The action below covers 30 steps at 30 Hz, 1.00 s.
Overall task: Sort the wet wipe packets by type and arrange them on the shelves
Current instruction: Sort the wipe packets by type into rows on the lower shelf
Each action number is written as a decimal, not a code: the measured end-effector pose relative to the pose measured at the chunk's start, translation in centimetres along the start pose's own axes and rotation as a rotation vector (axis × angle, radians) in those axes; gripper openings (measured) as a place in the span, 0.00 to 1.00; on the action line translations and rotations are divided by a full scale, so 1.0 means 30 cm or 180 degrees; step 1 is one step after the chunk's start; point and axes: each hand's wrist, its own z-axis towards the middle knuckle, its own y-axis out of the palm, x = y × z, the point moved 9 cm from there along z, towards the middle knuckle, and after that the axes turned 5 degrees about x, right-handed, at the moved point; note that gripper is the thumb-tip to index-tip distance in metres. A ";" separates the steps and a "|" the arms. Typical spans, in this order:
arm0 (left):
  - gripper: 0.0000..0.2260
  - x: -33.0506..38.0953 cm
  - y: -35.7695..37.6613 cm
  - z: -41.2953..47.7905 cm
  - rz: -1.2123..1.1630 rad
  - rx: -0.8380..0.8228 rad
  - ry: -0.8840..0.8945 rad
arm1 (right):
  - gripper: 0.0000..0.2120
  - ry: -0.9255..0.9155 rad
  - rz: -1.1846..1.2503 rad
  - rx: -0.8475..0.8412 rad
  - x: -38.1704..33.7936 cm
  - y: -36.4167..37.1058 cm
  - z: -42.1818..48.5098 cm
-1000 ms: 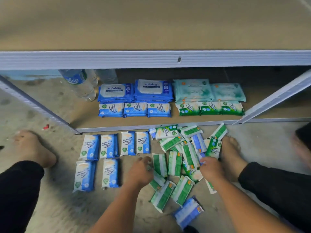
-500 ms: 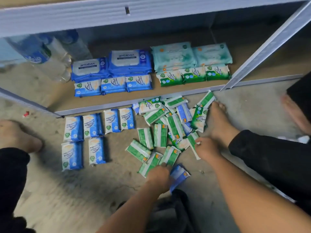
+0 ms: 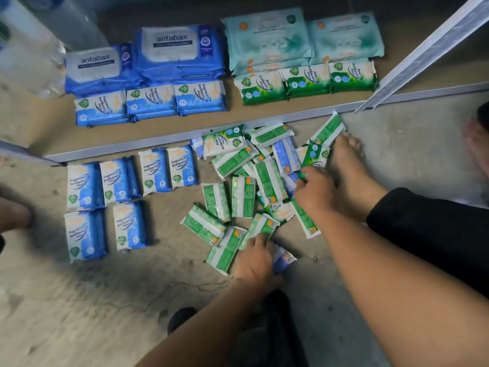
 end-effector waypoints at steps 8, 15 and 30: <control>0.14 -0.176 -0.203 0.063 -0.3379 -0.0116 -0.0599 | 0.27 -0.0196 -0.0607 -0.0551 -0.159 0.069 0.162; 0.11 -0.298 -0.279 0.103 -0.4507 -0.0403 -0.0838 | 0.29 -0.0102 -0.1308 -0.0725 -0.170 0.113 0.233; 0.24 -0.431 -0.493 0.021 -0.4923 0.0449 -0.1516 | 0.16 0.0637 0.0188 -0.0936 -0.163 -0.007 -0.006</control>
